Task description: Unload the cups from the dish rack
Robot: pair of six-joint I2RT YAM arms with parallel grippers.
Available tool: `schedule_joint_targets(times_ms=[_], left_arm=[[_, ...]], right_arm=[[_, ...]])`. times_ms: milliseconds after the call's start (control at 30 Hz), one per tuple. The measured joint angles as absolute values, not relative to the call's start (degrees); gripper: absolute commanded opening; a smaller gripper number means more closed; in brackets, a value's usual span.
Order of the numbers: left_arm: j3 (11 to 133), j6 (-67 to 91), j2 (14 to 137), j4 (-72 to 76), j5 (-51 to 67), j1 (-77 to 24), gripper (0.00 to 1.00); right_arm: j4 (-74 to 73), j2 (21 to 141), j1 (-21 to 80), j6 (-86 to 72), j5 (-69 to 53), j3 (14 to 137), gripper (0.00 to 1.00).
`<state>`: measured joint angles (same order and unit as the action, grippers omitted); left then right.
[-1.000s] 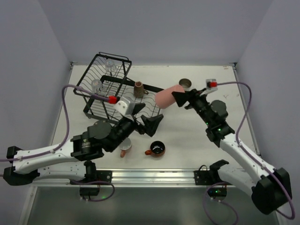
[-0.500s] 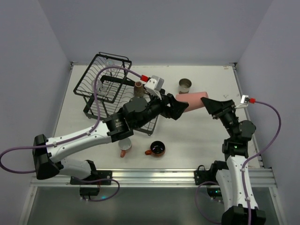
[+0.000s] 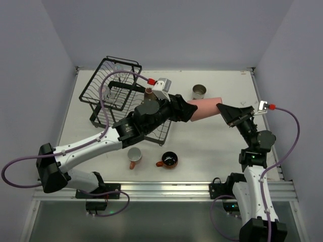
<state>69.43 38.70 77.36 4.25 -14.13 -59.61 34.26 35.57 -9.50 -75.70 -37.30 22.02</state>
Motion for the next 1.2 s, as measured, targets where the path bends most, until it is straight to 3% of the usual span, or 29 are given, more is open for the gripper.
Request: schedule_joint_targets(times_ms=[200, 333, 400, 433, 633, 667, 767, 1000, 1200], left_arm=[[67.57, 41.89, 79.55, 5.96, -9.08, -58.24, 0.79], [65.6, 44.21, 81.73, 10.94, -3.38, -58.26, 0.7], [64.51, 45.32, 82.32, 12.88, -1.17, -58.26, 0.56], [64.16, 45.52, 82.48, 13.63, -0.43, -58.26, 0.45], [62.63, 46.37, 82.39, 16.6, 1.52, -58.15, 0.16], [62.63, 46.3, 82.26, 16.82, 1.43, -58.39, 0.12], [62.7, 44.82, 81.84, 17.04, 0.95, -59.53, 0.0], [66.41, 37.67, 82.41, 9.63, -7.01, -60.07, 0.0], [76.16, 30.24, 86.46, -2.59, -10.13, -60.77, 0.0]], right_arm=[[37.52, 35.68, -9.52, -78.0, -37.15, 20.51, 0.38], [38.48, 36.23, -9.52, -78.63, -37.15, 20.12, 0.38], [38.68, 36.49, -9.56, -78.67, -37.15, 20.03, 0.38], [38.81, 36.56, -9.56, -78.67, -37.15, 19.86, 0.39], [39.72, 37.19, -9.96, -80.4, -35.99, 18.85, 0.46], [39.94, 37.56, -10.04, -80.77, -35.68, 18.59, 0.57], [39.62, 39.13, -10.02, -80.44, -35.68, 17.74, 0.72], [33.34, 38.09, -10.02, -74.87, -36.8, 17.45, 0.98], [16.1, 33.52, -9.98, -63.51, -31.86, 23.7, 0.99]])
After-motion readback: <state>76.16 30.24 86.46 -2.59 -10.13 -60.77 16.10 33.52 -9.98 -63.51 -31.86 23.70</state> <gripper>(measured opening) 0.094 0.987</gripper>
